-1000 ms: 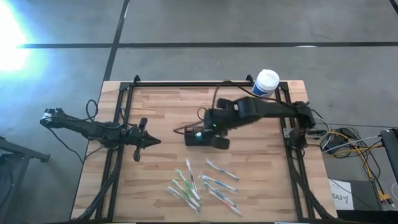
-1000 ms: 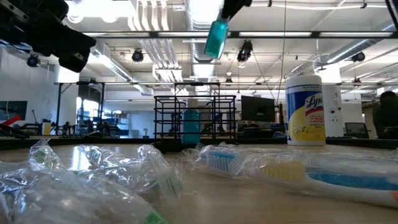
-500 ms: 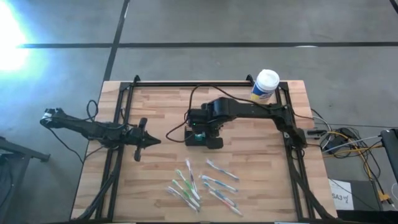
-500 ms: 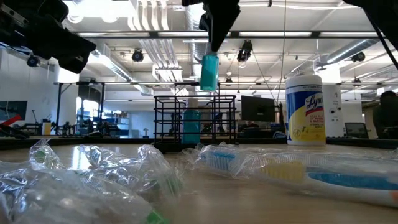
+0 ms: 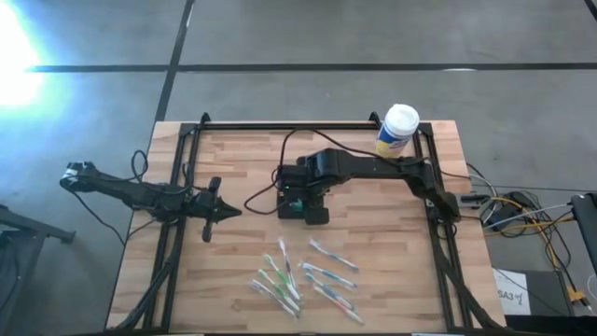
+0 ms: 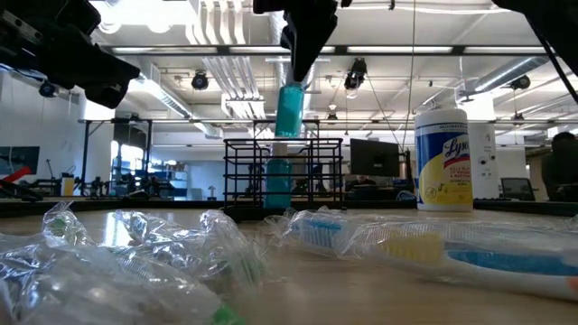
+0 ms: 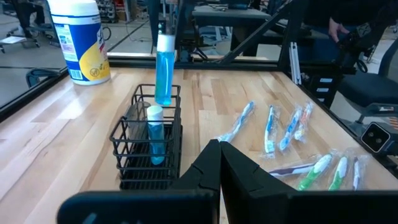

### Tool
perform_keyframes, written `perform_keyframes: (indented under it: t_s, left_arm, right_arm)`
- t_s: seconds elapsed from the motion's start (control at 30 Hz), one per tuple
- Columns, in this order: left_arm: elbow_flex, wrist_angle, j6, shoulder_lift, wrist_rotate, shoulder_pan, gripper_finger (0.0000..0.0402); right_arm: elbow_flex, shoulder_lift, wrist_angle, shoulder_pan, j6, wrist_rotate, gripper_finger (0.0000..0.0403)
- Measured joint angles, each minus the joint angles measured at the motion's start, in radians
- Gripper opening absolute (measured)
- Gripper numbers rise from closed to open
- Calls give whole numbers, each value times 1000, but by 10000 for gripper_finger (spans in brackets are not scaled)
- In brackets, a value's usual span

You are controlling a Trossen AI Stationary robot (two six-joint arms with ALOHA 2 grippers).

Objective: Pick & Place toothbrushing station
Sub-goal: Put the blue mouthwash into the black mesh organizer

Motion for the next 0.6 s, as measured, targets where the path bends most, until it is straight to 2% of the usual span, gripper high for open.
perform_keyframes:
  t_s: [0.6]
  left_arm:
    - [0,-16,-2,0,3,0,3]
  right_arm:
    - [-18,74,-4,-1,-34,-50,85]
